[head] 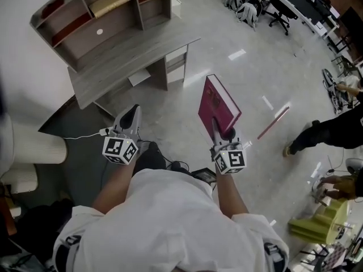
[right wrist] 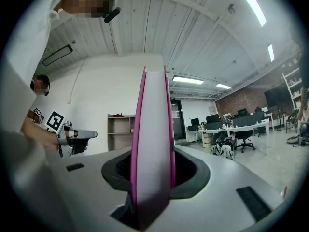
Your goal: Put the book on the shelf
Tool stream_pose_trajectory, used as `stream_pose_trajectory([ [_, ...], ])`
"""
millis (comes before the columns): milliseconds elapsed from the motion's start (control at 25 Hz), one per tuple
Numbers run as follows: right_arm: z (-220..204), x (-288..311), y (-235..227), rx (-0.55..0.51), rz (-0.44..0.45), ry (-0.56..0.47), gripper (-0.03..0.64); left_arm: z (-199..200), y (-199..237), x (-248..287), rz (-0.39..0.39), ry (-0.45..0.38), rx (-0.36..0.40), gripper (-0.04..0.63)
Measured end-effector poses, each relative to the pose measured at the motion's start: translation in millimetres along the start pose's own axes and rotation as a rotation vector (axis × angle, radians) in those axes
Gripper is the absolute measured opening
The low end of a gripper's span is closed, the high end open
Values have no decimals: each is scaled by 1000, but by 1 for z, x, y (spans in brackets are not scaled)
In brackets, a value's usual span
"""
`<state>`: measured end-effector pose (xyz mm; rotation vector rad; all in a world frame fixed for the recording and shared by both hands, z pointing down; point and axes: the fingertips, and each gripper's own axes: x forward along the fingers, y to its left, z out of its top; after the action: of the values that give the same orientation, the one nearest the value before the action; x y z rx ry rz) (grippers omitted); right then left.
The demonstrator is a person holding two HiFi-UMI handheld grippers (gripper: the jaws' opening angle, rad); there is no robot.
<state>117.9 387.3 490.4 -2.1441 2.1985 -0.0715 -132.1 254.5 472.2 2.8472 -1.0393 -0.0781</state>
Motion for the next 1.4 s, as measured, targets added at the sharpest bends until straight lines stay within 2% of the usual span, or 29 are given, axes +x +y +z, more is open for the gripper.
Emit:
stream_pose_trajectory([
  [400, 5, 40, -4, -3, 37, -11, 141, 4, 28, 30, 20, -28, -32, 15],
  [720, 1, 111, -17, -9, 60, -4, 141, -13, 72, 84, 14, -37, -78, 15],
  [840, -5, 148, -24, -13, 65, 2, 141, -20, 96, 111, 16, -40, -103, 15],
  [1040, -5, 228, -37, -21, 58, 8, 141, -15, 149, 172, 18, -30, -96, 15],
  [1240, 4, 316, -49, -28, 71, 11, 141, 1, 196, 241, -11, -22, -77, 15],
  [1400, -6, 381, -55, -13, 65, 24, 141, 1, 236, 285, -26, -7, -52, 15],
])
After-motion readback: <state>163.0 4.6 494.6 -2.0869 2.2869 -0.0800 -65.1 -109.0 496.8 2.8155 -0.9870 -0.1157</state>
